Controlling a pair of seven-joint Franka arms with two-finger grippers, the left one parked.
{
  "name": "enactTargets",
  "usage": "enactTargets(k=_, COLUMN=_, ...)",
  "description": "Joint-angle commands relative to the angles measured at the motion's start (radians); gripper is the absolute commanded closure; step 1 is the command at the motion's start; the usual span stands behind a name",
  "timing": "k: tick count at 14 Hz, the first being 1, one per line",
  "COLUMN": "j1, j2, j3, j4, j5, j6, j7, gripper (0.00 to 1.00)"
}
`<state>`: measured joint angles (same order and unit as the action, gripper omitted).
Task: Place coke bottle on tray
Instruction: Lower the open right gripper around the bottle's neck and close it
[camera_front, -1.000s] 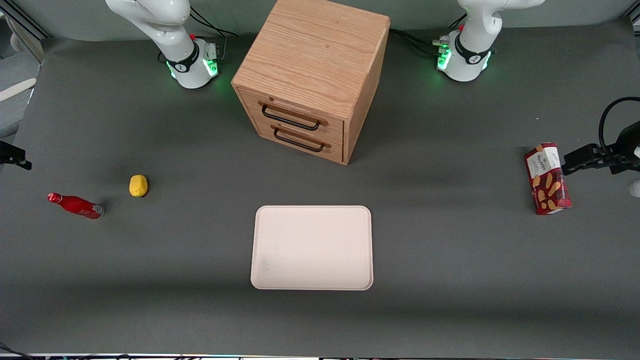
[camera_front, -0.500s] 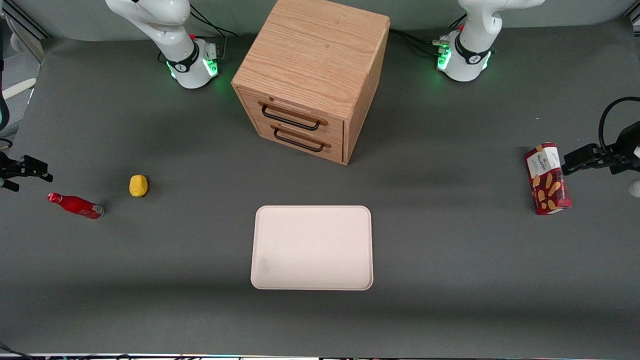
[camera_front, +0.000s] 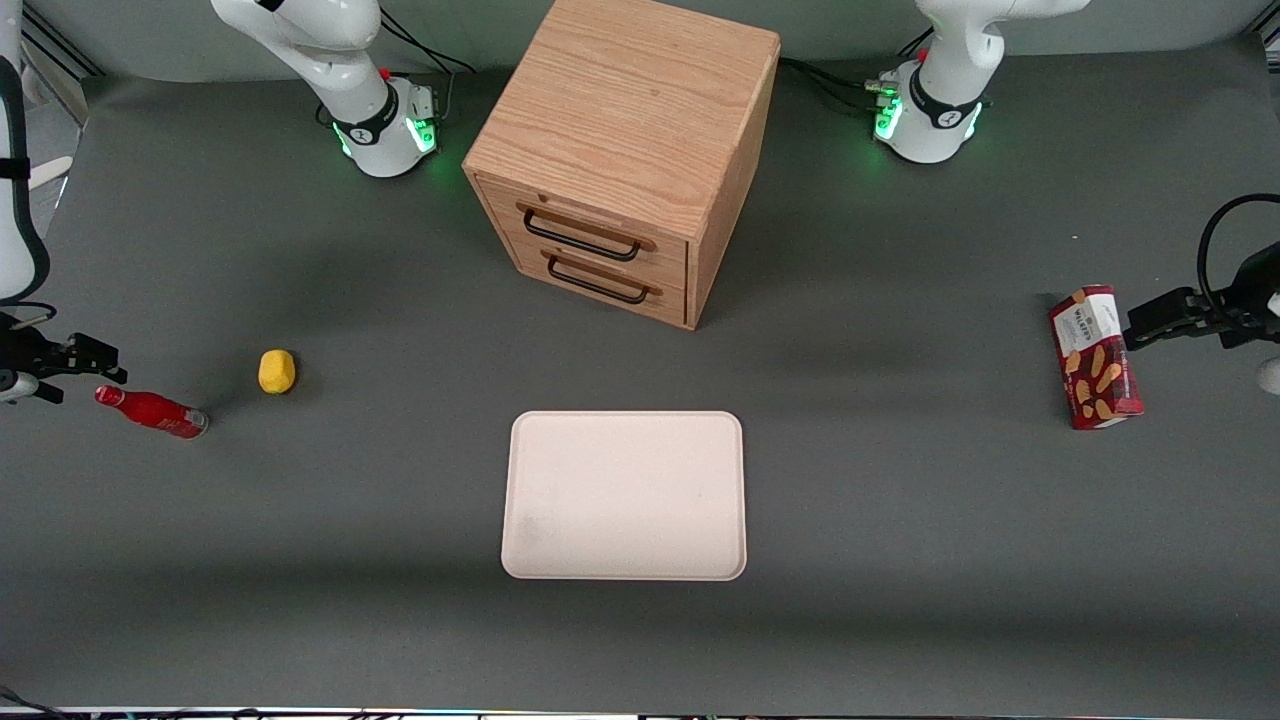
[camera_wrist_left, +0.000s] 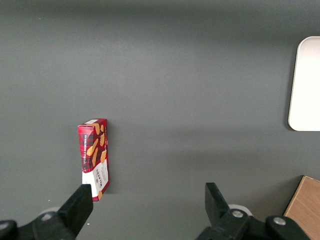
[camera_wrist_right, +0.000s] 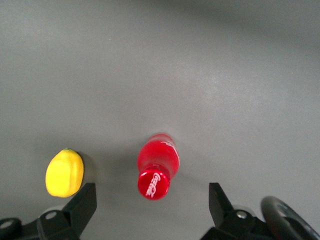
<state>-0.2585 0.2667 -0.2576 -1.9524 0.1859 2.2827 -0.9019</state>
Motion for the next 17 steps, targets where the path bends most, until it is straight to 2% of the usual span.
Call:
enactTargets(k=1, j1=0.016, j2=0.022, j3=-0.015, j4=-0.02, j5=0.036, j6=0.055, j7=-0.041, gripper=0.01)
enactTargets(k=4, j1=0.018, j2=0.031, j3=-0.015, j4=-0.043, j5=0.063, j6=0.087, j7=-0.043, gripper=0.01)
enactTargets(k=14, j1=0.028, j2=0.036, j3=-0.012, j4=-0.04, j5=0.063, j6=0.095, j7=-0.043, gripper=0.04)
enactTargets(k=17, j1=0.03, j2=0.036, j3=-0.008, j4=-0.036, j5=0.063, j6=0.093, j7=-0.045, gripper=0.12)
